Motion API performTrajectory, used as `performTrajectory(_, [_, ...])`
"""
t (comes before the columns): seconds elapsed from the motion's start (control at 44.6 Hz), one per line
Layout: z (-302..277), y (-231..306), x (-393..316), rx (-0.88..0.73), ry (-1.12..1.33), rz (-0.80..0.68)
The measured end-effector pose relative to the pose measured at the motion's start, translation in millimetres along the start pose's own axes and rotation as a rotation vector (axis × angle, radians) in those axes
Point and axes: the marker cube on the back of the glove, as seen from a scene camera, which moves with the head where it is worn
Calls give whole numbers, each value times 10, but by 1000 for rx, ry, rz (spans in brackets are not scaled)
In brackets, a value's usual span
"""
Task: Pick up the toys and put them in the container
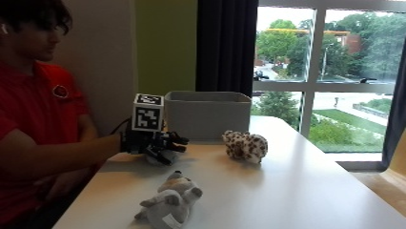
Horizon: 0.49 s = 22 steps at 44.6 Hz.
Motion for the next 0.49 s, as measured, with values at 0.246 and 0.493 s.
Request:
performTrajectory(0.246, [98,79,-121,-3,126,3])
performTrajectory(0.493, [66,-30,-133,90,119,-10])
